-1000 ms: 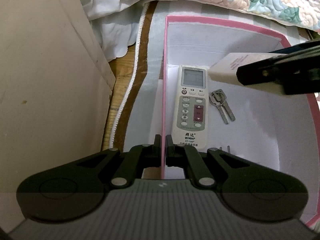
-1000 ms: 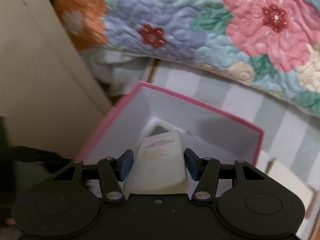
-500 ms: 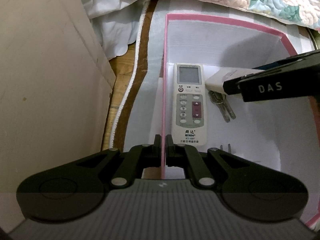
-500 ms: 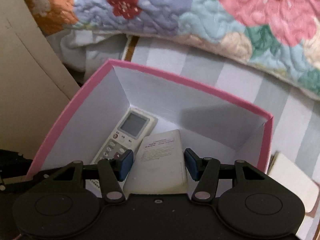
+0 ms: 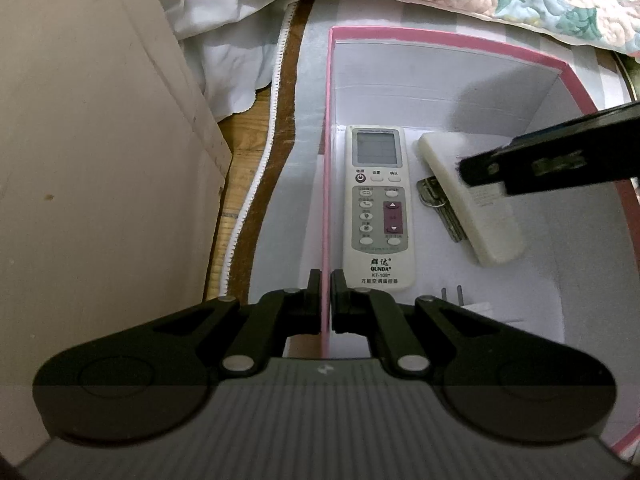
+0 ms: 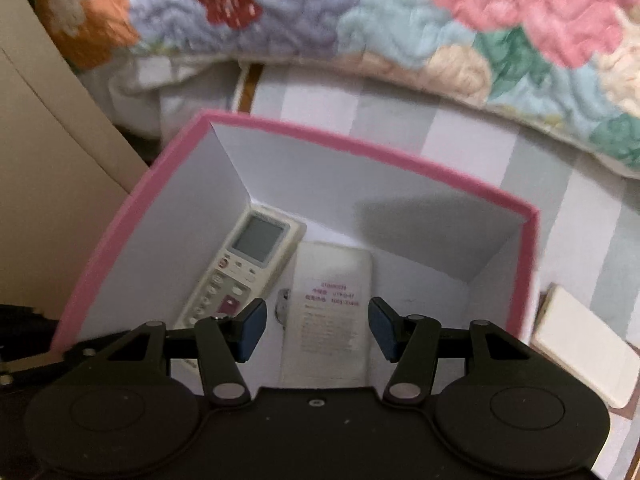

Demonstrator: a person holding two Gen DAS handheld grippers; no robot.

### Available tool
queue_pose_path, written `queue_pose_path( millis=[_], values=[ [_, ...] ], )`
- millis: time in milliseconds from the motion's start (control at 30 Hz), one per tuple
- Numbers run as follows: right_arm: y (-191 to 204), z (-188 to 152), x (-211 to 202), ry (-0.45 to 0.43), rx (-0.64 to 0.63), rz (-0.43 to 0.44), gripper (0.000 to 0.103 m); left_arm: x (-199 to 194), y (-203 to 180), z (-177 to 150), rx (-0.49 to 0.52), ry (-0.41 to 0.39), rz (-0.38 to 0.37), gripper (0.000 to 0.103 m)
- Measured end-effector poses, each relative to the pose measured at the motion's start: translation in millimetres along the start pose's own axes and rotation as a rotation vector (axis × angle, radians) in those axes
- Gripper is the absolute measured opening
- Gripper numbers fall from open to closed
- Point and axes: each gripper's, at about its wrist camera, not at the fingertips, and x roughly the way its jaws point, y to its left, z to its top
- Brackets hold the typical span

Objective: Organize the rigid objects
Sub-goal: 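Open the right gripper to release the printed box beside the keys, then move the right gripper to the second silver keys and grasp them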

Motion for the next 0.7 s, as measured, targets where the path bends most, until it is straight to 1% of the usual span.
queue_pose_path(
  millis=[200,300,433,567,600,667,700],
  values=[
    [-7.1,-11.4,-57.4,-0.105,0.062,0.098,0.062,-0.8,0.1,0.0,-0.009,-0.006,0.001,0.003],
    [-11.3,-16.4,-80.4,-0.161,0.090,0.103,0.065,-1.7,0.4,-0.3,-0.012,-0.008,0.003,0.003],
    [-19.9,-28.9,-106.3,-0.225,0.093,0.113,0.065,-2.0,0.3,-0.8,-0.013,-0.006,0.006,0.004],
    [-28.8,-46.6,-128.2,-0.266,0.039,0.072,0.065,-2.1,-0.9,-0.3,-0.012,-0.003,0.013,0.004],
    [-31.3,-53.2,-134.7,-0.298,0.023,0.045,0.065,-2.6,-1.3,-0.3,-0.012,-0.002,0.016,0.004],
    [-39.4,-70.1,-151.2,-0.394,0.009,-0.007,0.065,-5.5,-2.7,-1.2,-0.007,-0.002,0.024,0.004],
    [-45.5,-76.9,-156.4,-0.404,0.006,-0.008,0.065,-6.8,-3.9,-1.6,0.002,-0.008,0.030,0.005]
  ],
)
